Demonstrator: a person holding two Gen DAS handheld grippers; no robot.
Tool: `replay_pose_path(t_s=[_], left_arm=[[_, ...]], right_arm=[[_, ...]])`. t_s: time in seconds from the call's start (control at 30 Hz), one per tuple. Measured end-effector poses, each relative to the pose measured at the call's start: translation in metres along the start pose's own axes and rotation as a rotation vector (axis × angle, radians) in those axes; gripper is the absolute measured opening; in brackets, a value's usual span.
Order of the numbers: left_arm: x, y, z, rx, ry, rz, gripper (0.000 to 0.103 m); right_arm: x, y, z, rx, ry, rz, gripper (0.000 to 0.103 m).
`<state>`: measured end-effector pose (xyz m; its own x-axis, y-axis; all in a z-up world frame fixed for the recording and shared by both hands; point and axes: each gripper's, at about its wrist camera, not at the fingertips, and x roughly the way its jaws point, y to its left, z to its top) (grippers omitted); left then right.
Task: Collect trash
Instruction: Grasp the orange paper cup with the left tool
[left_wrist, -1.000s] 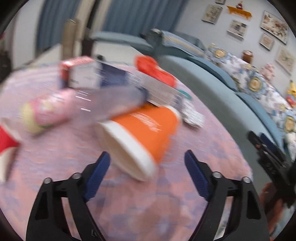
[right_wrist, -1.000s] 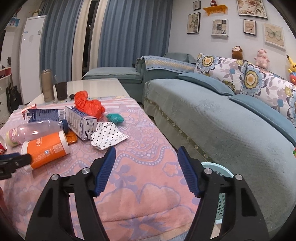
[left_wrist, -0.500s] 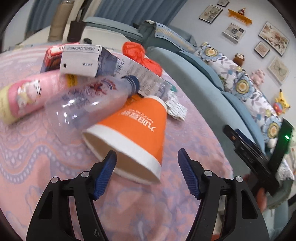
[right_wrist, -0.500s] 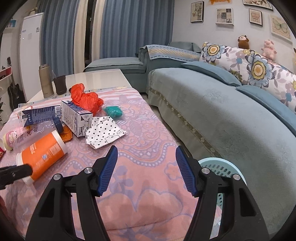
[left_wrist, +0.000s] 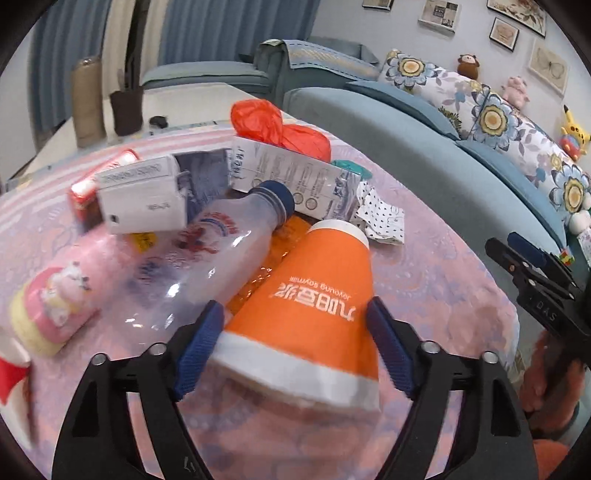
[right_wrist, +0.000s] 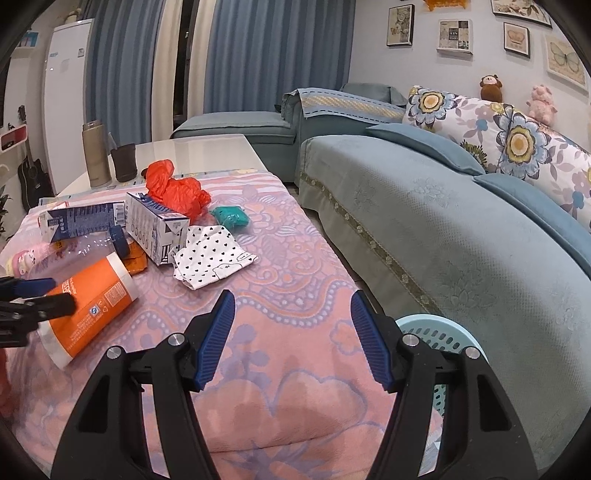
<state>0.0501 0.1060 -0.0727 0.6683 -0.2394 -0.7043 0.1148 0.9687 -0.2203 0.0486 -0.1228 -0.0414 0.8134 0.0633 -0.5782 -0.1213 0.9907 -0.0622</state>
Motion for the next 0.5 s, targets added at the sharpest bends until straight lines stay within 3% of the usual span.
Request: replay_pose_path(t_s=[0.2,0.3,0.4,0.5], left_arm=[[0.014,-0.003,-0.002,-0.067,0.022,-0.063,0.077],[0.031,-0.014,-0.006,-0.082,0.082,-0.095,0.071],[0.034,-0.03,-0.007,-0.045,0.075,-0.035,0.07],[0.028,-0.024,-0.009,-0.097,0.048,-0.056,0.06]], right_arm=[[0.015,0.005,0.006,0.009,0.033,0.071,0.062],[0.024,0.009,0.013,0.01,0.048,0.117,0.069],[0.032,0.013,0.019,-0.009,0.061,0.121,0.07],[0.042,0.018,0.026,-0.026,0.086,0.157,0.07]])
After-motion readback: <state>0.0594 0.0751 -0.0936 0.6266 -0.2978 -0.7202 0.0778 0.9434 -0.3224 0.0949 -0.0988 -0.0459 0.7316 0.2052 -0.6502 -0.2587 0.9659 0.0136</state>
